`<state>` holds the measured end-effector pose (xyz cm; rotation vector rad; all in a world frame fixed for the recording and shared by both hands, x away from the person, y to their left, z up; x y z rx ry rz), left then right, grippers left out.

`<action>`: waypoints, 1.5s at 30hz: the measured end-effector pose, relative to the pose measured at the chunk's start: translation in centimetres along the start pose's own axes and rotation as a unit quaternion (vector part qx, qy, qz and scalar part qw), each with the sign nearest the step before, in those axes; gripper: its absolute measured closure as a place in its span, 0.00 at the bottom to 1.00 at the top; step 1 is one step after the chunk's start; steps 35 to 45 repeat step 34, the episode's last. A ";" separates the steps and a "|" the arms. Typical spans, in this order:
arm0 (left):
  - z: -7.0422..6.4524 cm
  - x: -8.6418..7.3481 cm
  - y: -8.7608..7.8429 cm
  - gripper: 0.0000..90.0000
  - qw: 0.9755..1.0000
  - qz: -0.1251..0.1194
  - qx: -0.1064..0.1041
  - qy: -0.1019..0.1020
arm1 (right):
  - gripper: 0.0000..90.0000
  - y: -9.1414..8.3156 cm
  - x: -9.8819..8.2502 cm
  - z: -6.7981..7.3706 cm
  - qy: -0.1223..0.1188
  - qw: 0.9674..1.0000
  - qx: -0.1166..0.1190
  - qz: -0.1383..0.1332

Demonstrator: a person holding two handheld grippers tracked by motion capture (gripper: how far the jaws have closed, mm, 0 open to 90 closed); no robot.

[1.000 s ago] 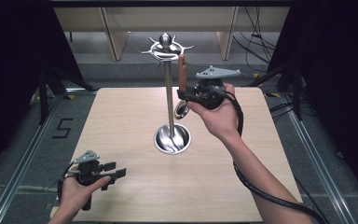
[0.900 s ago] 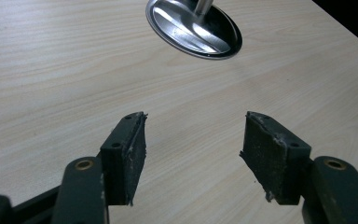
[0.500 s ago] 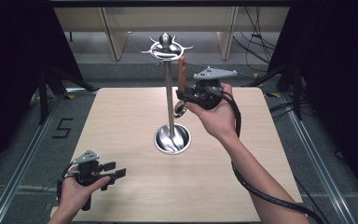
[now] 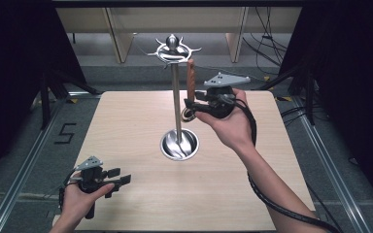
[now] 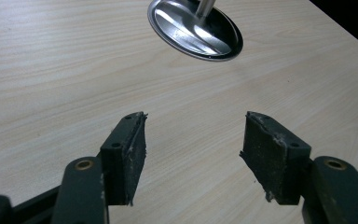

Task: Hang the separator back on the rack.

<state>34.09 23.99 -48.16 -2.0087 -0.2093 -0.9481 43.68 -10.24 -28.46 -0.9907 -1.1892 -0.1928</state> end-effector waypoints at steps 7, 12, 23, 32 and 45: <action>0.0 0.0 0.0 0.43 1.000 0.001 0.000 -0.004 | 0.60 -1.6 -1.1 -0.7 0.007 1.000 -0.005 -0.001; 0.1 0.0 0.1 0.43 1.000 -0.001 0.003 -0.006 | 0.59 -2.7 -2.5 -1.7 0.002 1.000 -0.016 0.000; 0.2 0.0 0.0 0.43 1.000 0.000 0.004 -0.001 | 0.55 -4.5 -9.3 -4.0 0.014 1.000 -0.023 0.014; 0.0 0.1 -0.2 0.42 1.000 -0.009 0.000 -0.009 | 0.54 -2.9 -18.2 -4.4 0.031 0.995 -0.011 0.095; 0.1 0.0 -0.1 0.42 1.000 -0.003 -0.001 -0.003 | 0.53 -2.6 -18.8 -4.7 0.042 0.995 -0.019 0.087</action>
Point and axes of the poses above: each handheld gripper's, and its own axes: y roughly forward along the jaws, x roughly out of its top, z roughly to its left, the point moved 2 cm from there along y, roughly forward along the jaws, and after that the axes turned 8 degrees about z, right-handed, at the moved point
